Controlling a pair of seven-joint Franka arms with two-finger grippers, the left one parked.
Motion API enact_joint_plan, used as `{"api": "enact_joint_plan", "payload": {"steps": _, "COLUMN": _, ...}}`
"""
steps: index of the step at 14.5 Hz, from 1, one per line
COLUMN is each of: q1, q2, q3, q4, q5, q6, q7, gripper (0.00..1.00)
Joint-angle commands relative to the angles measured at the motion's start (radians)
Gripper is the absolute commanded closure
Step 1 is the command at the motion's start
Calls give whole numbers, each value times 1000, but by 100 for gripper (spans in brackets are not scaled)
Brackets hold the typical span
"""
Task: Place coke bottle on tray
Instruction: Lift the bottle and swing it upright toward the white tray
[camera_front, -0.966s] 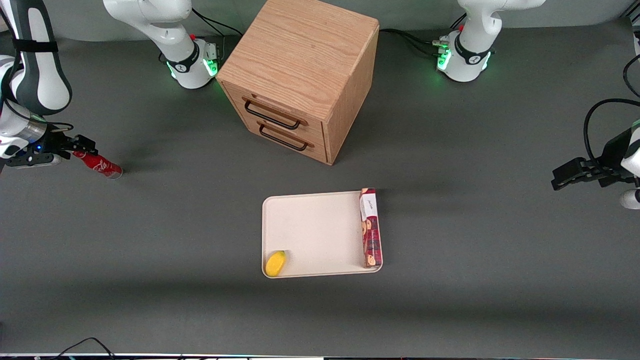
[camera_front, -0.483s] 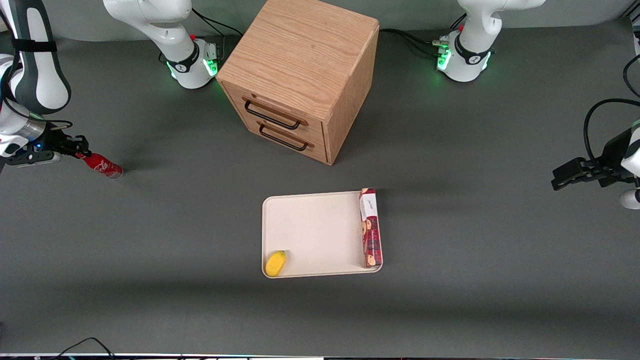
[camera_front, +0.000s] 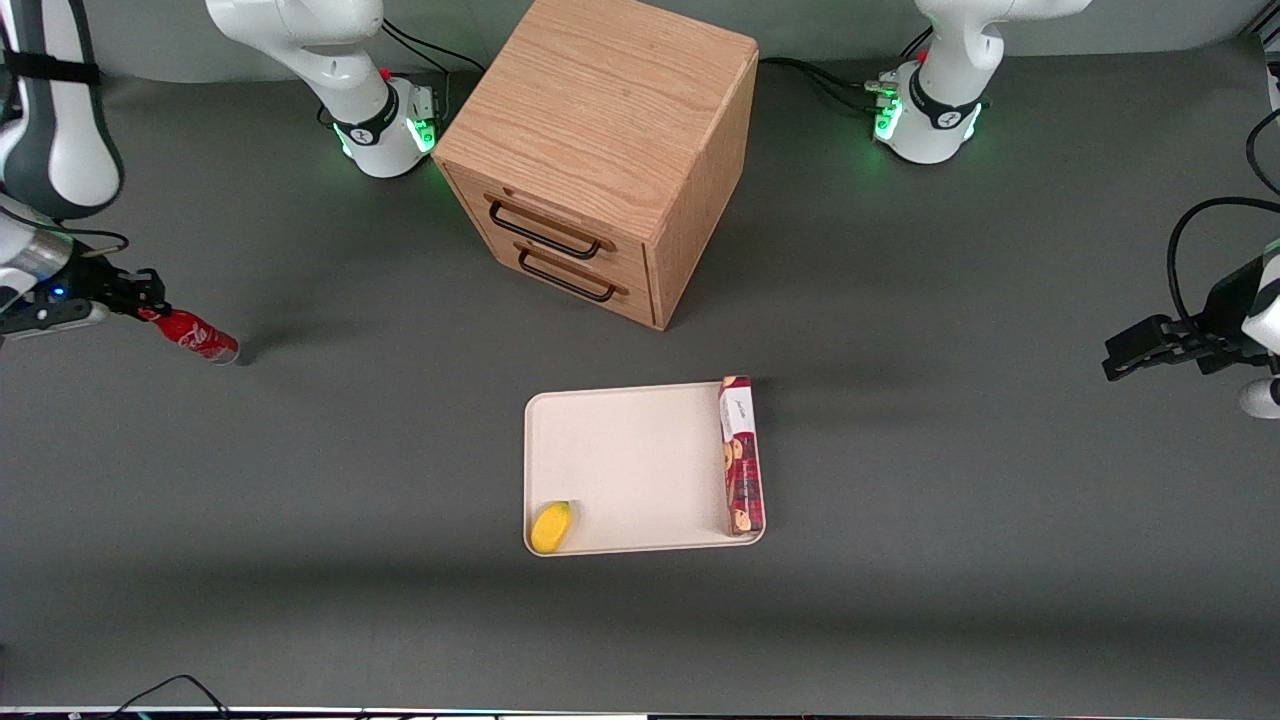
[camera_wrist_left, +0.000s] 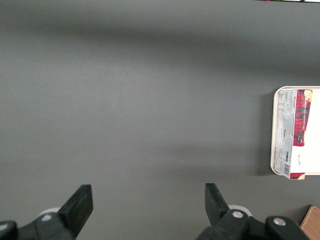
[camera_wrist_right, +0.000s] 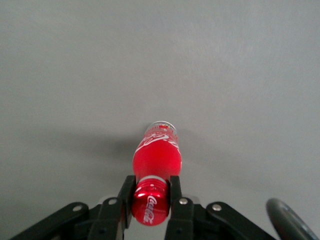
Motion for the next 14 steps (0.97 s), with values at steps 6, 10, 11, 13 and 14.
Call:
{"api": "enact_joint_plan", "payload": {"steps": 6, "q1": 1, "q2": 108, "q3": 310, "q4": 774, "q5": 18, "q6": -625, "q7": 117, "gripper": 88}}
{"api": "enact_joint_plan", "payload": {"steps": 10, "q1": 3, "q2": 268, "q3": 572, "q4": 1082, "q5": 4, "q6": -853, "q7": 506, "gripper": 89}}
{"api": "enact_joint_plan", "payload": {"steps": 11, "q1": 3, "q2": 288, "q3": 646, "q4": 1093, "q5": 4, "q6": -855, "q7": 639, "gripper": 89}}
{"api": "enact_joint_plan", "payload": {"steps": 13, "q1": 4, "q2": 350, "q3": 788, "q4": 1096, "q5": 3, "q6": -841, "q7": 921, "gripper": 89}}
{"api": "enact_joint_plan", "payload": {"steps": 14, "q1": 6, "q2": 386, "q3": 857, "q4": 1096, "q5": -2, "q6": -812, "q7": 1059, "gripper": 89}}
